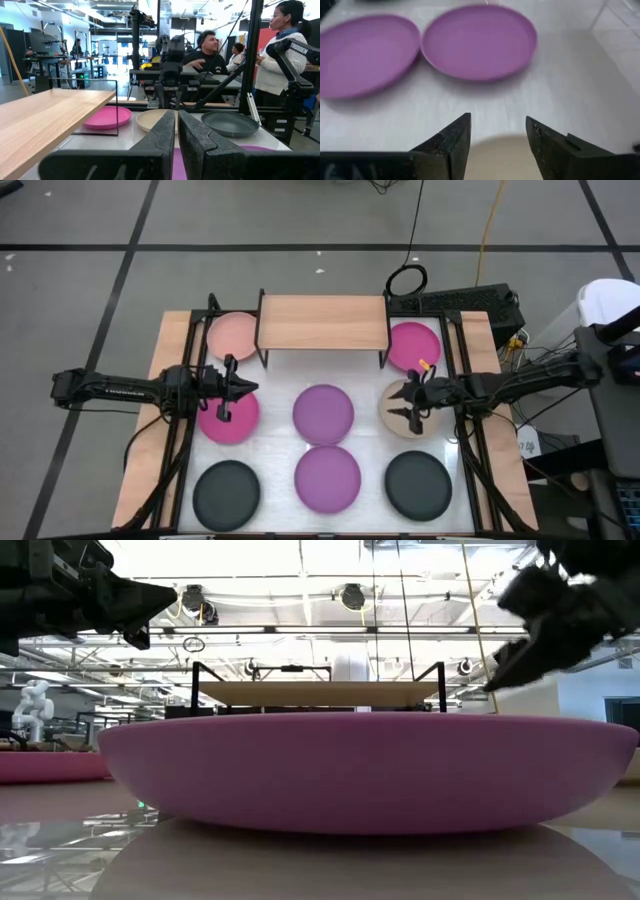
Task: Place and stack plates onto a shelf
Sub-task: Put the brown plate on the shelf
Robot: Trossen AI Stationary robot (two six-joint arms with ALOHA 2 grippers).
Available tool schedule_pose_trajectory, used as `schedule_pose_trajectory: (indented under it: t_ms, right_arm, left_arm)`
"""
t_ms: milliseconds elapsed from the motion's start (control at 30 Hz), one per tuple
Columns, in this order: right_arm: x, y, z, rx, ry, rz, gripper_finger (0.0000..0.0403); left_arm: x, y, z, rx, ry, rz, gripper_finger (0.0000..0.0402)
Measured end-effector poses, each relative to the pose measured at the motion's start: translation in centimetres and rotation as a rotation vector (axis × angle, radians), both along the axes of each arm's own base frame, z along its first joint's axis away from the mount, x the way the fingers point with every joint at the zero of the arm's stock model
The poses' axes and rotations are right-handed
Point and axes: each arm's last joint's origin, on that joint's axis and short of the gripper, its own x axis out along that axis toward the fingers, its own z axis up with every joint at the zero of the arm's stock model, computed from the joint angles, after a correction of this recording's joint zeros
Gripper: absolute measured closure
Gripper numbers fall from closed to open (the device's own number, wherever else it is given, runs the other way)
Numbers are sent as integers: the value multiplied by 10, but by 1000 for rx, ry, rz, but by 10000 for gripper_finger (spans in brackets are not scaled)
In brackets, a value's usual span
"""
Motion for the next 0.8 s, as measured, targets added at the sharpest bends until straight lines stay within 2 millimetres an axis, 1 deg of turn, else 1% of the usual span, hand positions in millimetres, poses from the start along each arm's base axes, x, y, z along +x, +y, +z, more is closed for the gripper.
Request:
schedule_pose_trajectory:
  t_ms: [133, 233, 300, 367, 500, 800]
  right_arm:
    - [12, 10, 18, 6, -20, 46, 230]
    - [19, 18, 25, 21, -8, 75, 230]
    - [21, 23, 22, 39, 34, 82, 230]
    - [19, 27, 14, 54, 111, 76, 230]
    - [18, 28, -1, 86, 246, 12, 233]
    - [24, 30, -16, 96, 342, -25, 247]
  left_arm:
    - [0, 0, 0, 0, 0, 0, 376]
    - [0, 0, 0, 0, 0, 0, 376]
    - [0, 0, 0, 0, 0, 0, 376]
    - [0, 0, 0, 0, -1, 0, 376]
    - [0, 0, 0, 0, 0, 0, 376]
    - [0, 0, 0, 0, 0, 0, 376]
